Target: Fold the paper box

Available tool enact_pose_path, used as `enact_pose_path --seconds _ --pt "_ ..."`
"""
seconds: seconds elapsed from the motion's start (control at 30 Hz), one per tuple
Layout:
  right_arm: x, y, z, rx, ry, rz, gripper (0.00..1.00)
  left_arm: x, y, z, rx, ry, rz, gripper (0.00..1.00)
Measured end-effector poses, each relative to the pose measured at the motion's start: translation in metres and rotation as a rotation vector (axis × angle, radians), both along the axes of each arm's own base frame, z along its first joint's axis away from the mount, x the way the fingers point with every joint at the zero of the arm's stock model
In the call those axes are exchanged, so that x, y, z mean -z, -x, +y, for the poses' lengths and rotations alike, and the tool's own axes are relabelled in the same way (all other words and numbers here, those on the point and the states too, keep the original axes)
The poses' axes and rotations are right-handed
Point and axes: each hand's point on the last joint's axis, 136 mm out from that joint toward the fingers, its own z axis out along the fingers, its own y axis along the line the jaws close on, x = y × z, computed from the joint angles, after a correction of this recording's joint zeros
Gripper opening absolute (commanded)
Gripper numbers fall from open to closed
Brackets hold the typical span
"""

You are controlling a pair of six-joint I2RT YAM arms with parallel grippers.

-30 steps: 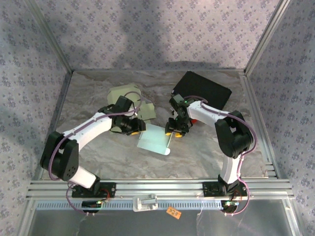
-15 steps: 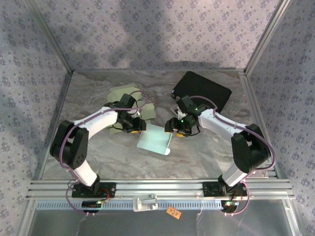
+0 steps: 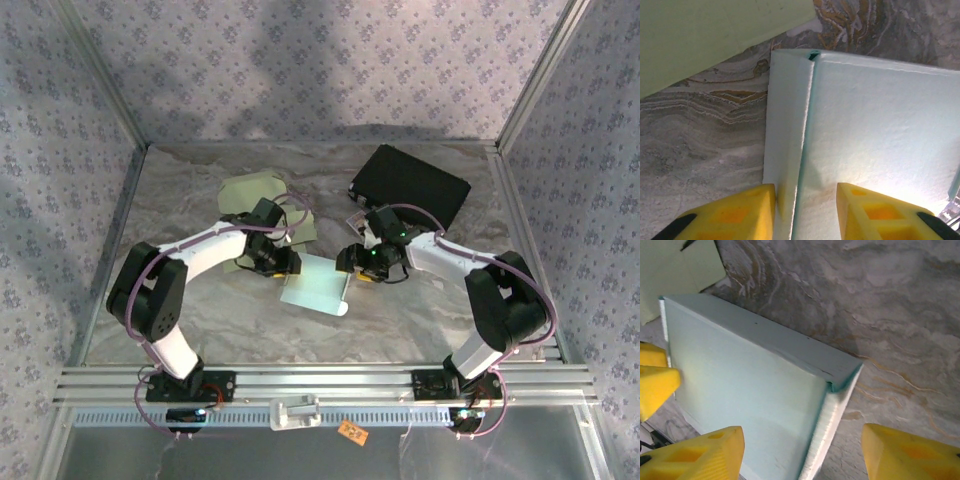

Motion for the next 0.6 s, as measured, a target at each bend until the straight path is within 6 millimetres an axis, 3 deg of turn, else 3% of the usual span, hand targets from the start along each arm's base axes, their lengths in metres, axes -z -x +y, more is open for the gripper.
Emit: enact_pose_path --seconds 0.6 --pt "0.017 0.008 -0.011 0.007 -0.107 0.045 0.69 0.001 0.000 -0.006 -0.048 0.055 -0.020 0.11"
